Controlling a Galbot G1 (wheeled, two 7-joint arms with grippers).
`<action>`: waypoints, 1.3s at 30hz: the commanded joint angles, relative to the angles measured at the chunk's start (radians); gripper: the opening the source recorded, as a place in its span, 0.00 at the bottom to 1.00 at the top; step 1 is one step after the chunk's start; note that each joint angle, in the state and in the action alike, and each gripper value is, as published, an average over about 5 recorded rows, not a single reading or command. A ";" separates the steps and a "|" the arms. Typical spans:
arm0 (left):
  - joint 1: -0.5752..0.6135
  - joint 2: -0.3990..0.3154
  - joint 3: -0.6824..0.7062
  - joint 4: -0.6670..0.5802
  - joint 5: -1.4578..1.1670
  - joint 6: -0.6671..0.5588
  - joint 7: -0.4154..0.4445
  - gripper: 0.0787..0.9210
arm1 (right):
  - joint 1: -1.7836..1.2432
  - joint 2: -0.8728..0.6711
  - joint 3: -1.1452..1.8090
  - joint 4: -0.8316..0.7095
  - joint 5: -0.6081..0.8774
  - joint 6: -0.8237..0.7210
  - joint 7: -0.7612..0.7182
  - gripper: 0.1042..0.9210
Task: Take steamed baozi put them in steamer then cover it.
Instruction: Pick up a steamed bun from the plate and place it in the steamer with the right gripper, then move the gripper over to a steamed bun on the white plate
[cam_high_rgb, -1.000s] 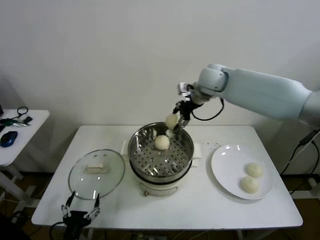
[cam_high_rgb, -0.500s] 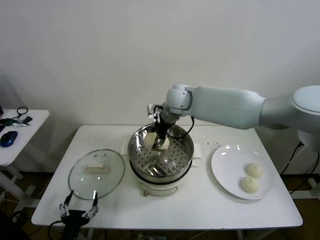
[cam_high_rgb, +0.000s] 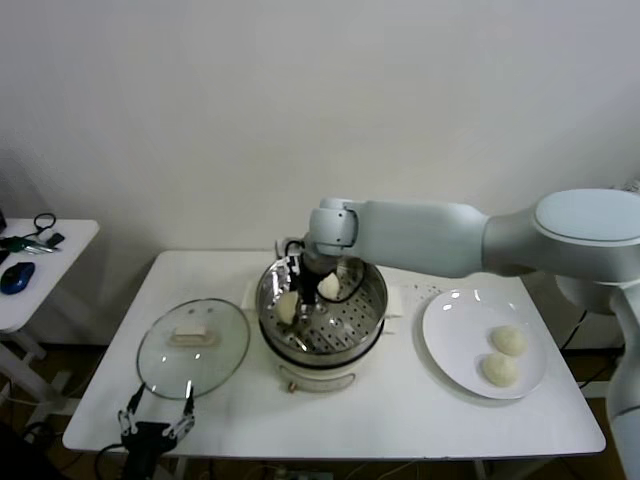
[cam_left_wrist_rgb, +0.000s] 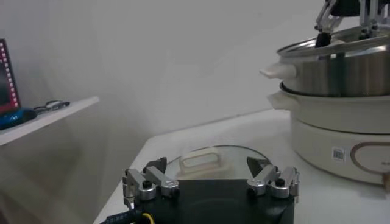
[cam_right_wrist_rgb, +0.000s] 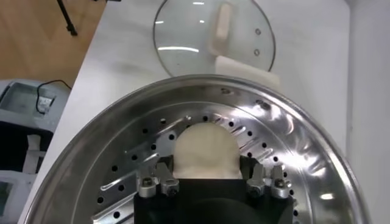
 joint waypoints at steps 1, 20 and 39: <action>0.000 0.001 0.000 0.002 0.000 -0.001 0.000 0.88 | -0.011 0.010 -0.005 0.000 0.001 -0.002 -0.010 0.73; 0.001 0.002 0.001 0.004 0.001 -0.005 -0.001 0.88 | 0.198 -0.288 -0.018 0.092 -0.037 0.124 -0.188 0.88; -0.002 -0.010 0.002 0.001 0.019 0.004 -0.003 0.88 | -0.028 -0.813 0.098 0.204 -0.481 0.238 -0.330 0.88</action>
